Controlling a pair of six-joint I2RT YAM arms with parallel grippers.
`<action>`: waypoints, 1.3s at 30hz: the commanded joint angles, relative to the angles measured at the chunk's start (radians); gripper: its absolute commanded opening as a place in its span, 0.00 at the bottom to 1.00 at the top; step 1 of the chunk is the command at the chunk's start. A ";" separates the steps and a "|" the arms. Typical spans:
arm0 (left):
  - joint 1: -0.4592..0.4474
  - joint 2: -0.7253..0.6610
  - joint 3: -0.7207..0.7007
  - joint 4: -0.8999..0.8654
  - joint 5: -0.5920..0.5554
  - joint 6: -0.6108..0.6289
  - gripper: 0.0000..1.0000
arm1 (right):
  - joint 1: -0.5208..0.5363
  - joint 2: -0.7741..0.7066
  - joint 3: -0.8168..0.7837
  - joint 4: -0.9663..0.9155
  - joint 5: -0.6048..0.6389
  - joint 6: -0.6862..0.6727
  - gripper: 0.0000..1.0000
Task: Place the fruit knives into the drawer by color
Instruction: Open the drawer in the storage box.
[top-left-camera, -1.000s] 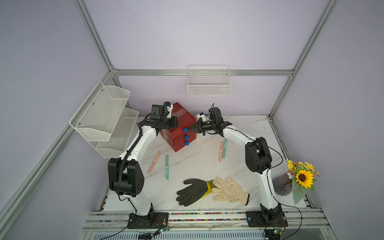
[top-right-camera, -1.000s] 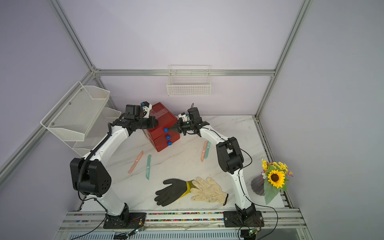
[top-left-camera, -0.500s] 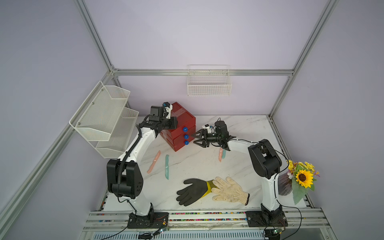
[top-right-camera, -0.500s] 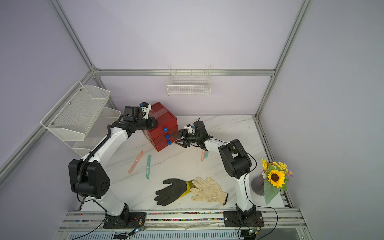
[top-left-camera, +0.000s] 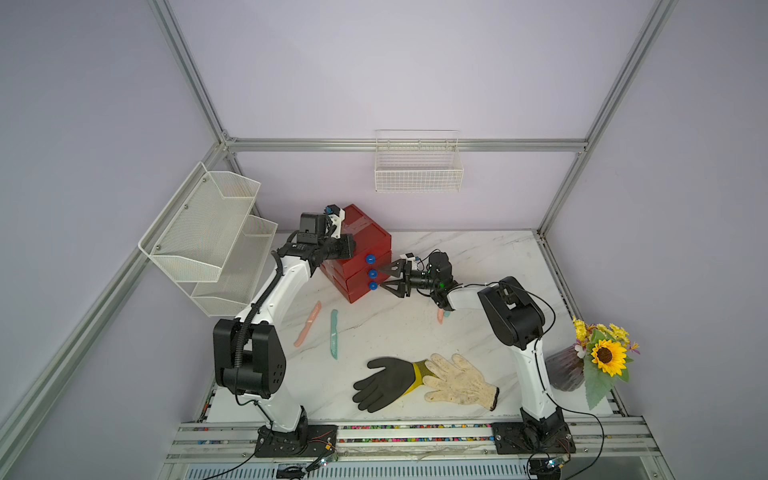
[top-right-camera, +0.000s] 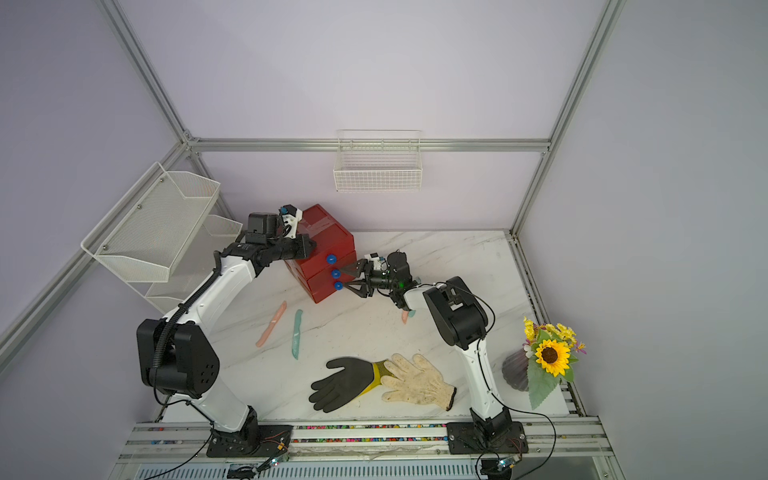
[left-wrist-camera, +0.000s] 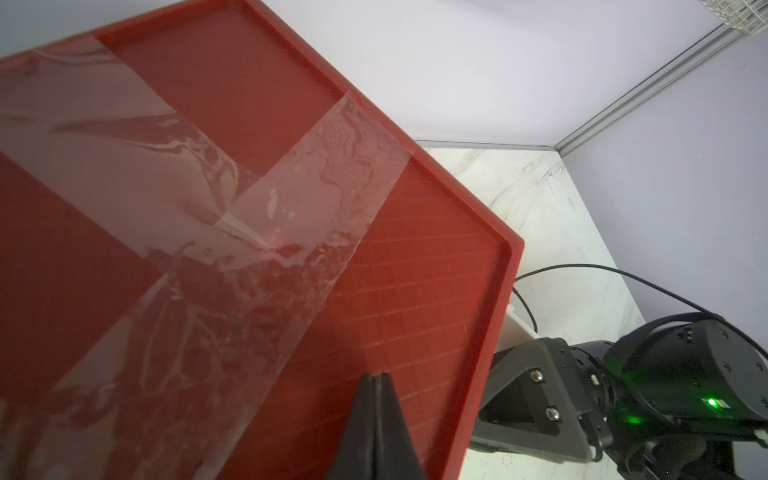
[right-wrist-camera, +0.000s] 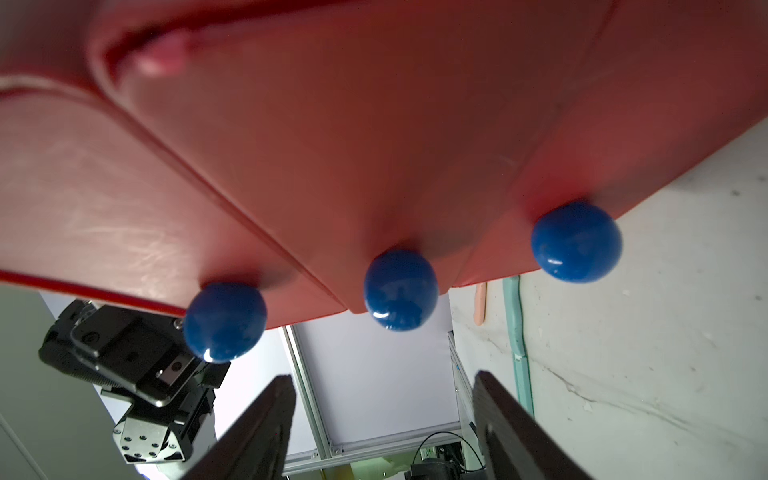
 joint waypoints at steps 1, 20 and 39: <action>0.003 0.026 -0.052 -0.170 0.000 -0.002 0.00 | 0.013 0.038 0.056 0.051 -0.003 0.023 0.69; 0.014 0.042 -0.069 -0.153 0.024 -0.002 0.00 | 0.041 0.193 0.253 0.036 -0.014 0.091 0.18; 0.042 0.060 -0.039 -0.127 0.051 -0.030 0.00 | 0.045 -0.105 -0.288 0.216 -0.082 0.126 0.17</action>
